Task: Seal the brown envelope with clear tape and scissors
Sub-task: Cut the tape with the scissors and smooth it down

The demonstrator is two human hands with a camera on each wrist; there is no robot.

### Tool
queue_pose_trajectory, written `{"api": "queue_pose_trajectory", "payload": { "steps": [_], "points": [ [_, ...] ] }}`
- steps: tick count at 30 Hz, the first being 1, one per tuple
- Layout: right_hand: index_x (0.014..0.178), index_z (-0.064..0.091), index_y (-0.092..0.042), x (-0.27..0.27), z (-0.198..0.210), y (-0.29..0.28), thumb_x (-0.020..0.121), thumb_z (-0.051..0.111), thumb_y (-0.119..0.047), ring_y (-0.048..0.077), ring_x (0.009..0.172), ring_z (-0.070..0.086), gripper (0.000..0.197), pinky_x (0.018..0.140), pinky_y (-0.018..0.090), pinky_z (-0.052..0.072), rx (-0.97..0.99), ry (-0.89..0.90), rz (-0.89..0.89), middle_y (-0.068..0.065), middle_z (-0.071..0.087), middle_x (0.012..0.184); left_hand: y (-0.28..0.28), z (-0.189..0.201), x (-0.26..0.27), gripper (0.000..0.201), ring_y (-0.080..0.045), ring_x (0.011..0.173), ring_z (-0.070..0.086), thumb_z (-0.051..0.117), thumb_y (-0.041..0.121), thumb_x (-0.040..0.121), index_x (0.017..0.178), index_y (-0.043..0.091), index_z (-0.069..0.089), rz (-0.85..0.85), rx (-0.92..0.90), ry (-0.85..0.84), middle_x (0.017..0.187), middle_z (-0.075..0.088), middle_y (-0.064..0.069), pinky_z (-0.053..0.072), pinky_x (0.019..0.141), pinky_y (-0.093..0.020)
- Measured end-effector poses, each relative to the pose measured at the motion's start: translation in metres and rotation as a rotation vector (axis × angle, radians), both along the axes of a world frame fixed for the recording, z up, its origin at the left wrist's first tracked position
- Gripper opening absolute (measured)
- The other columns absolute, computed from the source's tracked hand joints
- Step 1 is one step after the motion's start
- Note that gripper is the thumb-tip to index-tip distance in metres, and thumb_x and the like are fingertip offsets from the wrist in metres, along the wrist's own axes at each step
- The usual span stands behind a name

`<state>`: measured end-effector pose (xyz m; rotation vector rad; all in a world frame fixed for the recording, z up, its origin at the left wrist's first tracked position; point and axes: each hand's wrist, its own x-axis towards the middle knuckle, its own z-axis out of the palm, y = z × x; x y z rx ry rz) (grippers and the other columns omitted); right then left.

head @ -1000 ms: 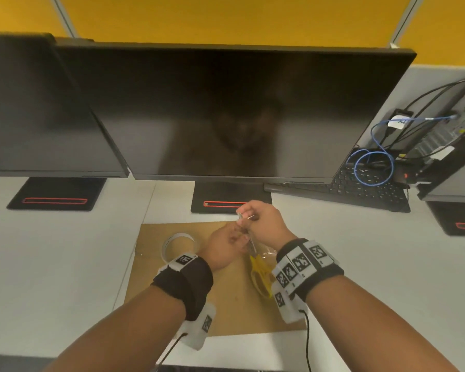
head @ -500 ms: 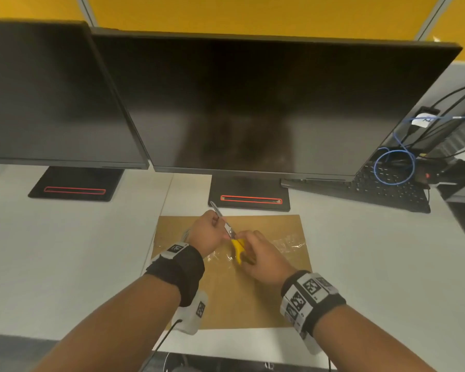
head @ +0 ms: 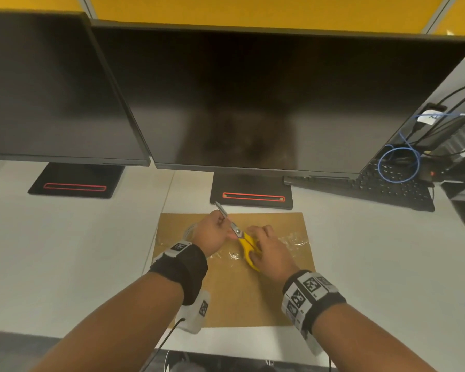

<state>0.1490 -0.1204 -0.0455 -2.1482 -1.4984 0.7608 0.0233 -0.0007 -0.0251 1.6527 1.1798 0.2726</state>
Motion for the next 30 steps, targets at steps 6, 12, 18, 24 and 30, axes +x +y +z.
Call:
{"api": "queue_pose_trajectory", "payload": {
  "steps": [6, 12, 18, 24, 30],
  "points": [
    [0.133, 0.048, -0.017, 0.036, -0.002, -0.005, 0.083, 0.058, -0.009, 0.024, 0.112, 0.054, 0.051, 0.093, 0.025, 0.039, -0.081, 0.011, 0.016, 0.006, 0.051, 0.125, 0.0, -0.004, -0.017, 0.023, -0.022, 0.104, 0.058, 0.048, 0.039, 0.081, 0.103, 0.032, 0.049, -0.423, 0.463, 0.469, 0.101, 0.064, 0.007, 0.041, 0.101, -0.04],
    [0.118, 0.054, -0.029, 0.064, -0.001, -0.019, 0.076, 0.07, -0.027, 0.019, 0.1, 0.055, 0.045, 0.086, 0.031, 0.047, -0.208, -0.005, 0.112, -0.004, 0.053, 0.113, -0.005, -0.005, -0.019, 0.039, -0.019, 0.135, 0.031, 0.05, 0.039, 0.087, 0.122, 0.023, 0.052, -0.795, 0.623, 0.775, 0.132, 0.049, 0.0, 0.003, 0.119, -0.049],
    [0.117, 0.055, -0.034, 0.069, 0.002, -0.028, 0.07, 0.056, -0.019, 0.023, 0.1, 0.056, 0.049, 0.087, 0.039, 0.051, -0.314, -0.025, 0.256, -0.004, 0.052, 0.112, -0.003, -0.004, -0.016, 0.029, -0.021, 0.125, 0.041, 0.041, 0.032, 0.094, 0.107, 0.022, 0.064, -0.828, 0.602, 0.798, 0.123, 0.053, -0.003, 0.016, 0.117, -0.044],
    [0.123, 0.053, -0.034, 0.072, 0.007, -0.029, 0.074, 0.056, -0.015, 0.024, 0.102, 0.055, 0.053, 0.086, 0.036, 0.05, -0.342, -0.09, 0.349, -0.001, 0.05, 0.116, -0.001, -0.004, -0.016, 0.025, -0.018, 0.123, 0.042, 0.04, 0.028, 0.096, 0.107, 0.025, 0.062, -0.811, 0.555, 0.737, 0.121, 0.052, -0.002, 0.016, 0.117, -0.043],
    [0.127, 0.054, -0.031, 0.068, 0.012, -0.025, 0.079, 0.054, -0.019, 0.026, 0.103, 0.056, 0.049, 0.082, 0.032, 0.048, -0.329, -0.139, 0.409, 0.001, 0.05, 0.119, 0.0, -0.006, -0.014, 0.024, -0.023, 0.114, 0.047, 0.036, 0.031, 0.097, 0.108, 0.028, 0.057, -0.821, 0.511, 0.722, 0.119, 0.051, -0.005, 0.026, 0.11, -0.041]
  ]
}}
